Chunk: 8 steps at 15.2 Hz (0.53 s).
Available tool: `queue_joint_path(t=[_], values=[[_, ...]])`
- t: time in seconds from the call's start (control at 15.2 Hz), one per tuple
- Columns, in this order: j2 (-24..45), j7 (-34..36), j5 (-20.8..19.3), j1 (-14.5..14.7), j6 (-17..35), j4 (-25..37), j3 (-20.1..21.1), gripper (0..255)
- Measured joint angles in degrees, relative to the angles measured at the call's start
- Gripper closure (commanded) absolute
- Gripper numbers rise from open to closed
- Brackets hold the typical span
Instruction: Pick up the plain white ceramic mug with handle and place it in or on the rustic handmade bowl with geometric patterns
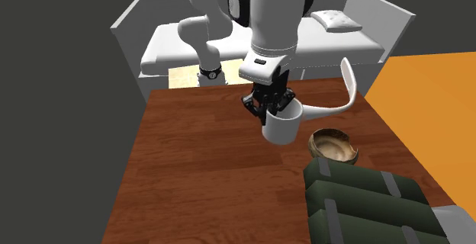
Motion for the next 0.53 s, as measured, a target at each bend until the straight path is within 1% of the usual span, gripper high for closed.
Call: queue_joint_path(t=[0.53], values=[[0.0, 0.5, -0.1, 0.3, -5.3, 5.3, 0.2, 255]])
